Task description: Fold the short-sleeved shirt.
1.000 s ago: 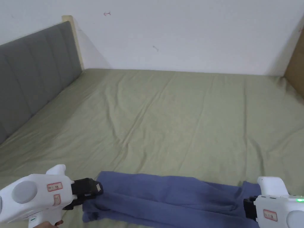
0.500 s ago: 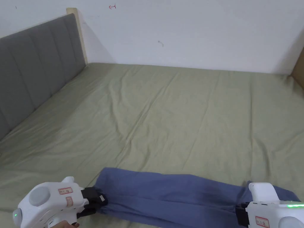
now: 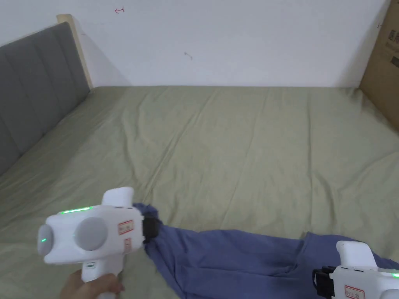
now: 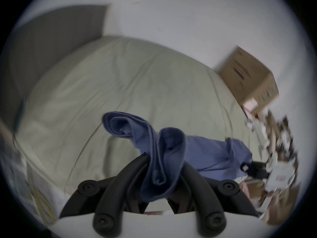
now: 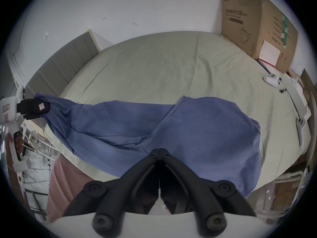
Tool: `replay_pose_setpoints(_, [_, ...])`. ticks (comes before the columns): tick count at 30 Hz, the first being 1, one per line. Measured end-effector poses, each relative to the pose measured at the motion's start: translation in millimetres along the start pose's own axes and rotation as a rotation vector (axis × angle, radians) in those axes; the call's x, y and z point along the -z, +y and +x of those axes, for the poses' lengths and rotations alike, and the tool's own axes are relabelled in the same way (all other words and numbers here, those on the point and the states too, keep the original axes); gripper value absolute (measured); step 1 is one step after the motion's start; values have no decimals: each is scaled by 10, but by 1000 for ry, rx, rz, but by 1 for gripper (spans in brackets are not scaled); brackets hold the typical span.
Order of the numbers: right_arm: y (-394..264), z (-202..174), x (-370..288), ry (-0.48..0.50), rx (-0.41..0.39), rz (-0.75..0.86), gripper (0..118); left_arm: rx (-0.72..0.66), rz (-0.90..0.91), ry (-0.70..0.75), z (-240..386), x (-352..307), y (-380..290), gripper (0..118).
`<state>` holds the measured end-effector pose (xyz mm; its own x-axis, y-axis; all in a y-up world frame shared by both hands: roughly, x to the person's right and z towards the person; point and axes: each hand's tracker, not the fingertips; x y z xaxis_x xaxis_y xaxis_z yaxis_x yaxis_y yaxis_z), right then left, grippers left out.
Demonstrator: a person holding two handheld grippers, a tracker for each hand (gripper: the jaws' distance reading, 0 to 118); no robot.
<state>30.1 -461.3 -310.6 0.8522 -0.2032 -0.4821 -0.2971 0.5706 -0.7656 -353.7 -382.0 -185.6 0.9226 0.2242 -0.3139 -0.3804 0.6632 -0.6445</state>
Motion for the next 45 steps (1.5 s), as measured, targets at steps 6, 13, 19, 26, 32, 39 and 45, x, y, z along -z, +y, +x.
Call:
replay_pose_setpoints(6, [-79,284,-70,-23,62,-2,0,335,-39,-139,1246,306,-135,10])
replay_pose_setpoints(13, [-269,667,-150,-44,180,-8,0,465,-236,-261,1938,1099,-739,77])
replay_pose_setpoints(19, [-316,774,-300,-79,212,-7,0,305,-330,-327,1780,1197,-770,99])
replay_pose_setpoints(26, [-169,628,-425,-30,190,68,0,45,-180,-356,1246,773,-321,3])
replay_pose_setpoints(32, [-203,556,-271,-11,205,49,0,40,-237,-242,1085,1093,-371,2])
replay_pose_setpoints(39, [-303,524,-240,2,225,26,0,57,-368,-362,1581,1438,-664,2])
replay_pose_setpoints(45, [-368,575,-242,-11,228,-2,0,130,-416,-401,1914,1445,-957,2])
